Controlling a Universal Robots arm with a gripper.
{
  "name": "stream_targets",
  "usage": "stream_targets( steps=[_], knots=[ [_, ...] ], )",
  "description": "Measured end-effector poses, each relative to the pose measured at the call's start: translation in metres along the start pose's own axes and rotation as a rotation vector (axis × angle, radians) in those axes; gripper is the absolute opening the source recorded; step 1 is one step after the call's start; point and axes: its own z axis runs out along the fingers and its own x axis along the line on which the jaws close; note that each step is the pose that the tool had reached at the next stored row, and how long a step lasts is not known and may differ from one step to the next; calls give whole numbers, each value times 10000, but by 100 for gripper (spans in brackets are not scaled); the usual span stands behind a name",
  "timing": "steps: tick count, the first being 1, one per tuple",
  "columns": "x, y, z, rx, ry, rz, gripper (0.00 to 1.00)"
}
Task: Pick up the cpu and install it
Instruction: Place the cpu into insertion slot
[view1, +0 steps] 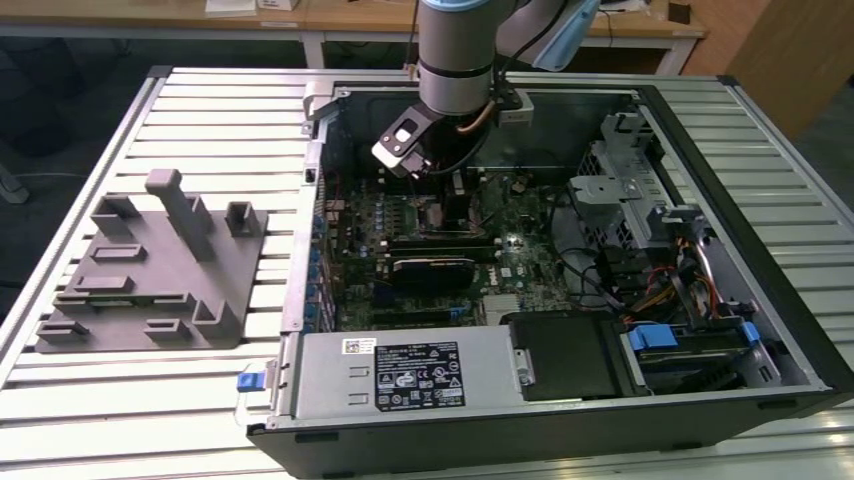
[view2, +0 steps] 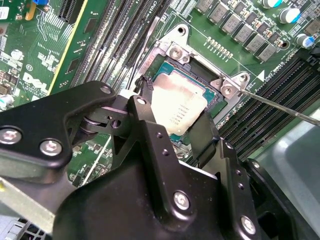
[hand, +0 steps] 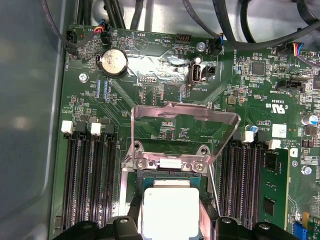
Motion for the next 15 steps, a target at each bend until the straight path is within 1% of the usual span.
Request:
stream_targets(
  steps=[8, 15],
  knots=[
    [5, 0, 3, 0, 2, 7, 54],
    [10, -1, 24, 3, -1, 7, 54]
  ],
)
